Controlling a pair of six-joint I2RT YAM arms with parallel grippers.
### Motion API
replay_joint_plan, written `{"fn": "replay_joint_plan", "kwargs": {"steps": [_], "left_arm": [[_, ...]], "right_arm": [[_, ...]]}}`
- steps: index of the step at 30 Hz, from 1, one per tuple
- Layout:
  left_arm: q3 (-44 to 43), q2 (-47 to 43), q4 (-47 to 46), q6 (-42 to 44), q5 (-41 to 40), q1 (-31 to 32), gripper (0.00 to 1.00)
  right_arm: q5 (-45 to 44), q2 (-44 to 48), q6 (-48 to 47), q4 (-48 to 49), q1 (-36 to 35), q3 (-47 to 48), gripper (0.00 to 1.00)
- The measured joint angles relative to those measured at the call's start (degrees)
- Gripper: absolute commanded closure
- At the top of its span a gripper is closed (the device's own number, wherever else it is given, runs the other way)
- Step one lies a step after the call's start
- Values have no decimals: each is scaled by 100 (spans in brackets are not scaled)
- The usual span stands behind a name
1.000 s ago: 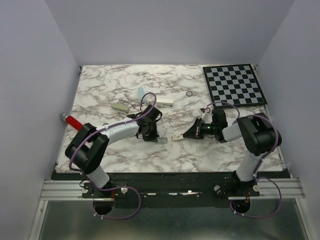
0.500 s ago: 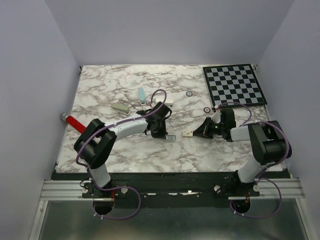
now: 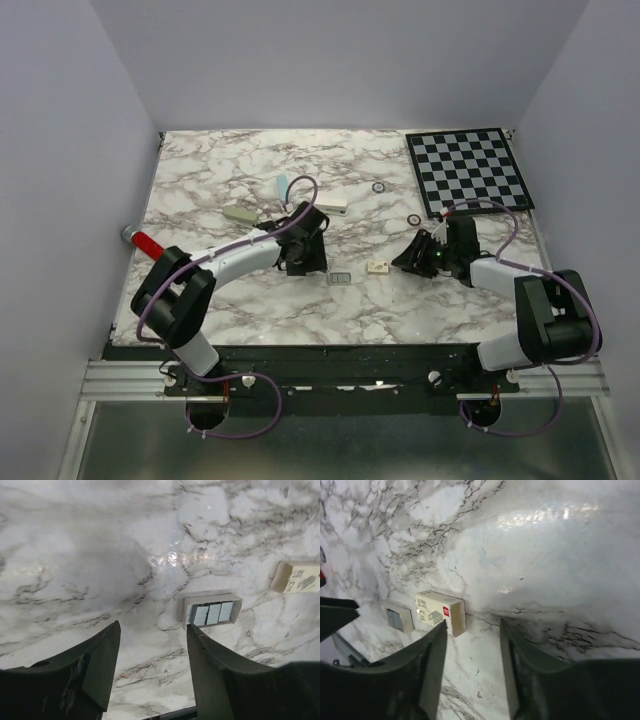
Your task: Load the staples into the stapler
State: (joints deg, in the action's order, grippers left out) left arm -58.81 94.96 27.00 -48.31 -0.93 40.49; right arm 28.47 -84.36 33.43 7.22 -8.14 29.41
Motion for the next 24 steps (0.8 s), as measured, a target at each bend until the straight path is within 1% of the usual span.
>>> {"fn": "replay_joint_plan", "kwargs": {"steps": [1,2,3,4,5,6,7,10,14,15,18,24], "left_arm": [[39,-133,55,48,-24,-109,24],[61,-278,109,57,-55,-234,17],[66,-402,170,87,-101,-365,13],[66,-555,225,144,-146,-544,9],[61,-719,278,214,-208,-745,2],[52,-831,330,267,-258,-907,1],[24,-942,407,345,-337,-1093,1],[-291,-1062,734,638,-586,-1834,1],[-835,-879,981,813,-835,-2634,1],[-938,-822,1034,820,-872,-2706,1],[-1563,-232,1174,815,-1023,-2981,1],[-2542,1040,1370,754,-1244,-3062,2]], "right_arm": [[-94,127,-52,-116,0,7,31],[-236,264,-105,-251,-2,13,27],[-352,400,-155,-398,0,20,23],[-420,505,-205,-490,0,26,15],[-555,625,-267,-629,0,42,11],[-634,734,-328,-761,0,61,7],[-732,835,-396,-901,0,87,1],[-970,1088,-575,-1246,-11,216,0],[-1300,1283,-774,-1615,-133,483,0],[-1353,1296,-815,-1674,-168,540,0],[-1547,1335,-953,-1849,-275,715,0],[-1668,1355,-1099,-2063,-350,802,0]]}}
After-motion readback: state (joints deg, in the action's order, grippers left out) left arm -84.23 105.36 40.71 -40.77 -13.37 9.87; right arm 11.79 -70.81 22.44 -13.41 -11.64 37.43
